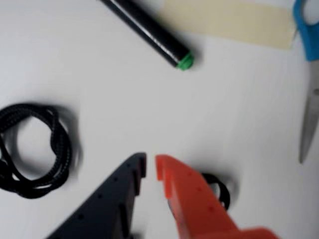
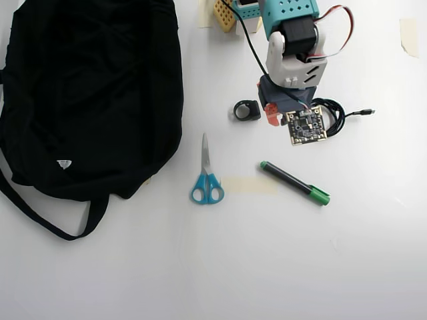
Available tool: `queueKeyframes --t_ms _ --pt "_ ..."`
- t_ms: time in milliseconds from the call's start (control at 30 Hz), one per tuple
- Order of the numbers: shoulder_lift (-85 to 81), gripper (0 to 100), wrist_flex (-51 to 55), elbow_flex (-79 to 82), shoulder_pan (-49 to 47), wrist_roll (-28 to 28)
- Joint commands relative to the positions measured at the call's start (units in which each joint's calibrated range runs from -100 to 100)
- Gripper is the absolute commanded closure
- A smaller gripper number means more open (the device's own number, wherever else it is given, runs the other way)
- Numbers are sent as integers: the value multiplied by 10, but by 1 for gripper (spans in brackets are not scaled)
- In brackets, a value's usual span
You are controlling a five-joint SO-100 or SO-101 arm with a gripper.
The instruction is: Put the green marker into the black bag
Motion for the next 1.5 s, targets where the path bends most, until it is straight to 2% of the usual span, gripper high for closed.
queueKeyframes --t_ms 0,333,700,1133,1467 --pt "10 98 -27 -23 -9 12" --pt "42 98 -37 -54 -12 31" --pt "102 98 -32 -100 -19 76" --pt "166 98 -38 -187 7 202" --pt "189 98 -116 -194 35 207"
